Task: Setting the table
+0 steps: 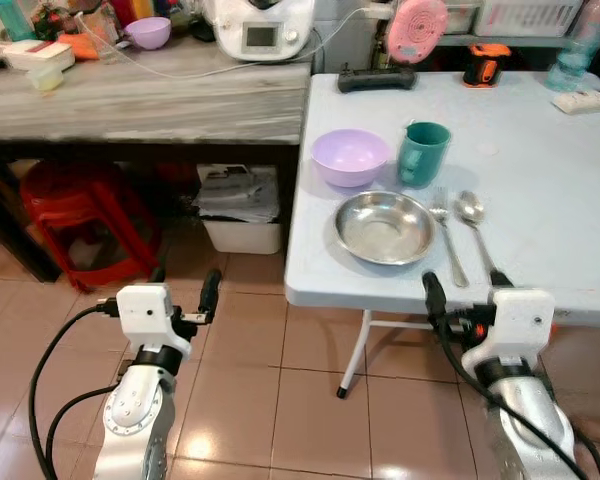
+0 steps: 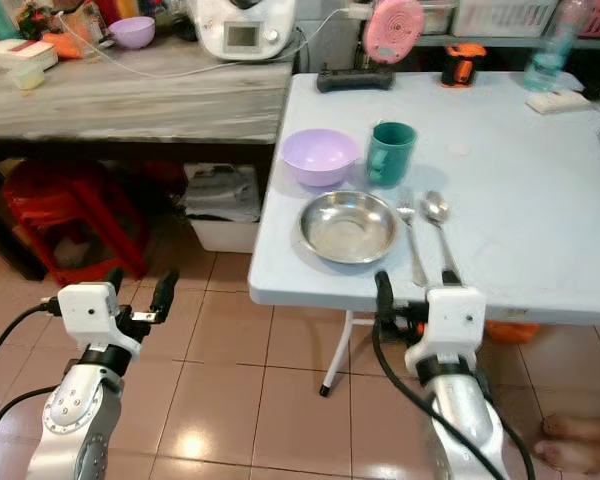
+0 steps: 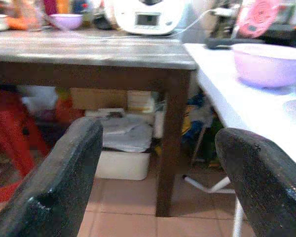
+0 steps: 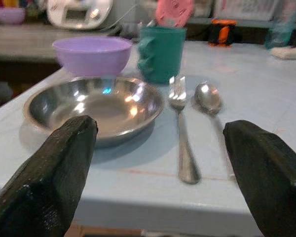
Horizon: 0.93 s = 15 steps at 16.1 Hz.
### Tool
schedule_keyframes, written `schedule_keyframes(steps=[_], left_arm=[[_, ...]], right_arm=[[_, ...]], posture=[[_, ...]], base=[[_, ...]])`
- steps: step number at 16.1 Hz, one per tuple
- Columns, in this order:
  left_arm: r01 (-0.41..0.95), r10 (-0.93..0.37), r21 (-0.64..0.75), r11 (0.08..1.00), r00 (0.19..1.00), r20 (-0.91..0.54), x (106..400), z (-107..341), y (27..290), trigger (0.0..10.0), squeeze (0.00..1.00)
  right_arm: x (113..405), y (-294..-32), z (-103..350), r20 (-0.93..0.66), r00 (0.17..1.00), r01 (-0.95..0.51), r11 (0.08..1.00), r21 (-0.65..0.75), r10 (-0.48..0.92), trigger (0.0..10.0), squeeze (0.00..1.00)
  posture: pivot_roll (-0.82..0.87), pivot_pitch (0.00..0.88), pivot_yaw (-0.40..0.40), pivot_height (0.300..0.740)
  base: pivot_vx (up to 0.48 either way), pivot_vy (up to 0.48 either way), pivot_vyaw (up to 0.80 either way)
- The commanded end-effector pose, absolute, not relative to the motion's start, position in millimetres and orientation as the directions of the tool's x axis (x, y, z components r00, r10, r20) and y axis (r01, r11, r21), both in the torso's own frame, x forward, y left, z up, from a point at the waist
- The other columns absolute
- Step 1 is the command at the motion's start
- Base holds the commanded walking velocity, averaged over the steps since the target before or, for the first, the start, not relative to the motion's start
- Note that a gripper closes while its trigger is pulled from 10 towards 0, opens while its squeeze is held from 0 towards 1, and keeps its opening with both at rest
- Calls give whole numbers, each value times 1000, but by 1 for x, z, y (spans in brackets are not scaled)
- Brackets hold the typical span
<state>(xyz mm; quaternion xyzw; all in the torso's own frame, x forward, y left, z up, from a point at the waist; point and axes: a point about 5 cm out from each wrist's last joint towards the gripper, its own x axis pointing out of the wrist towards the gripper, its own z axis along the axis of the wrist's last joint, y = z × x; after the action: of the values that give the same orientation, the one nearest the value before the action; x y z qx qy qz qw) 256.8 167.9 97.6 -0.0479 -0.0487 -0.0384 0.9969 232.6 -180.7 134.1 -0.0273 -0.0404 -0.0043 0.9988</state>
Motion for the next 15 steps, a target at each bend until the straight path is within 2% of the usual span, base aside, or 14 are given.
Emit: schedule_keyframes(steps=[1,5,15], left_arm=[[106,-96,-95,990,990,105,258,101,165,10000,0],[142,-129,-116,983,985,114,259,103,160,10000,0],[156,-142,-128,979,984,111,261,102,155,10000,0]], right_arm=[[232,-182,135,89,996,24,998,-56,-19,10000,0],[232,-182,135,91,996,19,998,-56,-14,10000,0],[236,-179,136,86,996,5,999,-52,-1,10000,0]], posture=[[-127,80,55,740],[-128,80,55,740],[-131,74,51,740]], base=[[0,0,-800],[212,0,-647],[285,0,0]])
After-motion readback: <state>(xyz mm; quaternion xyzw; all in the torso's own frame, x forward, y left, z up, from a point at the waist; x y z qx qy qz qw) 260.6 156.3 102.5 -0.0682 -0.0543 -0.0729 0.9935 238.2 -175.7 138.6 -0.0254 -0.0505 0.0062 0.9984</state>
